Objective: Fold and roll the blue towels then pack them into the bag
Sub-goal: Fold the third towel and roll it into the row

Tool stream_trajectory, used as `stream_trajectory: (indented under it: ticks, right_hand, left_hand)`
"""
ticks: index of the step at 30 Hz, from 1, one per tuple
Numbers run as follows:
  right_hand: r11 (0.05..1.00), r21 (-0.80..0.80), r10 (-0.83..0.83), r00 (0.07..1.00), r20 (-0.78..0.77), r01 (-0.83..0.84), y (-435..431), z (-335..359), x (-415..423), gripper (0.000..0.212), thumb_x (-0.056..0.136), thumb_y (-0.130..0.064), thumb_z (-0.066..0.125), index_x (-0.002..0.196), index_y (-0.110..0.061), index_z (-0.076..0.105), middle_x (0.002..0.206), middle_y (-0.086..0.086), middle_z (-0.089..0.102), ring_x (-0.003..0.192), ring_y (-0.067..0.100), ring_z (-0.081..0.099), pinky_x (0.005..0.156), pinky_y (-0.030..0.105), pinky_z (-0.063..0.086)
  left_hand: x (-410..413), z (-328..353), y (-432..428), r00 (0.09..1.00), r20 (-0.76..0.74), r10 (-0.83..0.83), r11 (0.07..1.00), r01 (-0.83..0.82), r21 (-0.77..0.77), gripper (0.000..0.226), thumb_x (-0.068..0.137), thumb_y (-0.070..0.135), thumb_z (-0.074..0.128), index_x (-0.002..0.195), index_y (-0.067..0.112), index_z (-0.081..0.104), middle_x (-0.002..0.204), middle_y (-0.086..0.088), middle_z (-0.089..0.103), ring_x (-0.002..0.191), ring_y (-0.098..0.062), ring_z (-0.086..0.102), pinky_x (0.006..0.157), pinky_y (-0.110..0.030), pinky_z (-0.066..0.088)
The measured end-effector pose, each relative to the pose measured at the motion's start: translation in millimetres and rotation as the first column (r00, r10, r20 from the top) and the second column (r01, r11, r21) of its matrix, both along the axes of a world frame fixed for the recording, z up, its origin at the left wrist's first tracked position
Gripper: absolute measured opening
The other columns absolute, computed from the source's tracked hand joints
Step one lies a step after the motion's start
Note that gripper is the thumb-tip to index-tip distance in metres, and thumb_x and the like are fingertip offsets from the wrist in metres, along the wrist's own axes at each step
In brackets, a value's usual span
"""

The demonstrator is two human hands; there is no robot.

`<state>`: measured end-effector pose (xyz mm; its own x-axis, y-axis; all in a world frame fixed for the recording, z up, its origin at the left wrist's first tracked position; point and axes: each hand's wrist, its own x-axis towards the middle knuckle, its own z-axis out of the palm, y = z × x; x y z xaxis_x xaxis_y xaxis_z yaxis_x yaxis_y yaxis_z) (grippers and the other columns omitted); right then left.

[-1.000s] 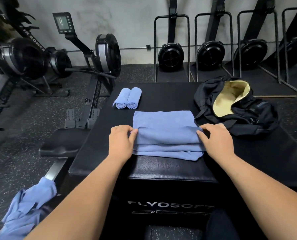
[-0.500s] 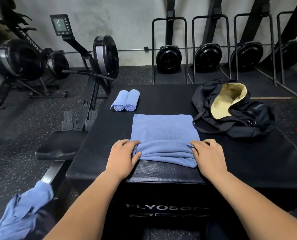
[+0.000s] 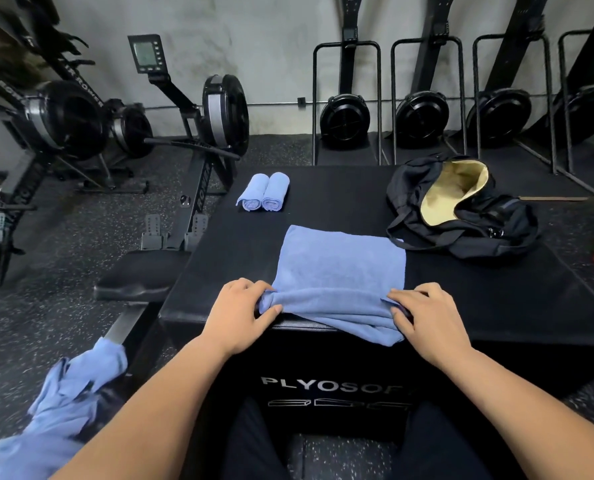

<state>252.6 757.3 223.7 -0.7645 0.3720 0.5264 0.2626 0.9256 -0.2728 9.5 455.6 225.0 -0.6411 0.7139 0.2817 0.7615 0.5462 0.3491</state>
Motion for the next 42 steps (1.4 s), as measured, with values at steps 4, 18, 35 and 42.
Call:
stream_trajectory:
  ticks: [4,18,35,42]
  right_hand:
    - [0.999,-0.051,0.008,0.994,0.109,-0.002,11,1,11,0.029,0.087,-0.026,0.082,0.115,-0.027,0.079,0.093,-0.009,0.056,0.099,0.018,0.052,0.09,0.04,0.048]
    - [0.864,-0.449,-0.233,0.971,0.046,0.229,60,27,-27,0.014,0.097,-0.036,0.069,0.083,-0.033,0.069,0.072,-0.012,0.068,0.072,0.01,0.062,0.064,0.033,0.044]
    - [0.978,-0.003,-0.21,0.977,0.021,0.21,38,-8,-45,0.004,0.084,-0.017,0.078,0.089,-0.017,0.077,0.076,0.0,0.052,0.085,0.024,0.051,0.076,0.04,0.043]
    - [0.946,-0.14,-0.281,0.956,0.087,0.291,48,0,-60,0.021,0.1,-0.038,0.061,0.097,-0.024,0.076,0.09,-0.009,0.071,0.097,0.027,0.052,0.079,0.044,0.045]
  left_hand:
    - [6,20,0,0.992,0.117,-0.054,0.999,0.054,0.005,0.029,0.087,0.067,0.059,0.095,0.039,0.062,0.083,0.015,0.064,0.085,-0.006,0.056,0.081,-0.029,0.048]
    - [-43,64,76,0.894,0.445,0.057,0.958,-0.174,0.226,0.019,0.094,0.028,0.075,0.081,0.016,0.07,0.071,0.013,0.062,0.063,-0.006,0.051,0.066,-0.027,0.042]
    - [-30,-2,63,0.988,-0.121,0.097,0.993,-0.088,0.08,0.015,0.093,0.042,0.063,0.082,0.032,0.059,0.069,0.018,0.049,0.081,-0.014,0.048,0.095,-0.026,0.036]
    - [-36,6,56,0.973,0.107,0.202,0.952,-0.221,0.21,0.024,0.105,0.034,0.052,0.089,0.027,0.069,0.081,0.014,0.065,0.083,-0.017,0.057,0.08,-0.038,0.047]
